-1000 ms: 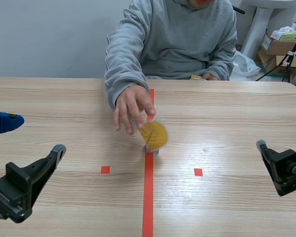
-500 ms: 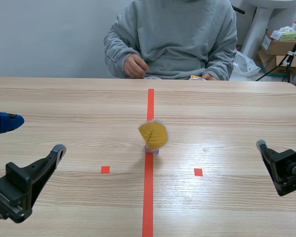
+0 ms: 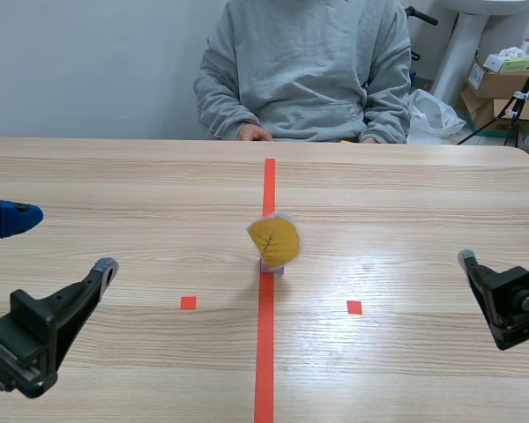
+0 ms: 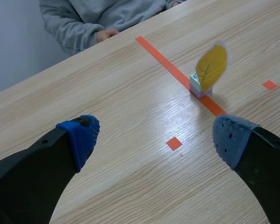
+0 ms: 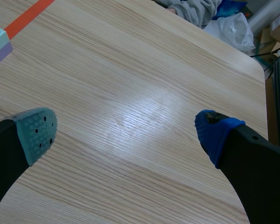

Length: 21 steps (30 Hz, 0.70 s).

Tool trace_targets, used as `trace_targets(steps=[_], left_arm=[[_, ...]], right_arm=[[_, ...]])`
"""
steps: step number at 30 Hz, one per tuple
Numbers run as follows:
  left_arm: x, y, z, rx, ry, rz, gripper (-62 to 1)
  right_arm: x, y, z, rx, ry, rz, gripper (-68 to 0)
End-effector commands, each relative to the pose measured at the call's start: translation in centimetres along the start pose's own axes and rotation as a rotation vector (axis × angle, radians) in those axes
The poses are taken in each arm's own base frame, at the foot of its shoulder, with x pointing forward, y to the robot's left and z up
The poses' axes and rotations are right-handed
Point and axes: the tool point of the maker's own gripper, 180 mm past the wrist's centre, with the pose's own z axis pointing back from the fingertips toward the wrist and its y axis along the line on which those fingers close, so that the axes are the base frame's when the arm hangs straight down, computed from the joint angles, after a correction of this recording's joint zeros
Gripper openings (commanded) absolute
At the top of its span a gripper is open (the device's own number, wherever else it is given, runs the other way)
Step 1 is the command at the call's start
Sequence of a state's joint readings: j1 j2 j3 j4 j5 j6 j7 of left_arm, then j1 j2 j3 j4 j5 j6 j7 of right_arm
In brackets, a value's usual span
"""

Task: Do the leaf sorting experiment

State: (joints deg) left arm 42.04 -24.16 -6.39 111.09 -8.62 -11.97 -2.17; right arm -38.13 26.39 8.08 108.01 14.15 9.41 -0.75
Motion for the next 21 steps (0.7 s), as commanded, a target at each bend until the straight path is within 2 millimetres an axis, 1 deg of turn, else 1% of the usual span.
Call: trace_targets(steps=[1,10,16,21], left_arm=[[0.6,0.1,0.0,0.003,-0.026,0.001,-8.8],[0.5,0.1,0.0,0.003,-0.019,0.001,-8.8],[-0.8,0.1,-0.3,-0.014,0.048,-0.004,-8.8],[-2.2,-0.2,-1.6,-0.099,0.059,-0.006,-8.8]], right_arm=[[0.4,-0.4,0.0,-0.004,-0.014,0.018,-6.7],[0.4,-0.4,0.0,-0.004,-0.014,0.018,-6.7],[0.4,-0.4,0.0,-0.004,-0.014,0.018,-6.7],[0.4,-0.4,0.0,-0.004,-0.014,0.018,-6.7]])
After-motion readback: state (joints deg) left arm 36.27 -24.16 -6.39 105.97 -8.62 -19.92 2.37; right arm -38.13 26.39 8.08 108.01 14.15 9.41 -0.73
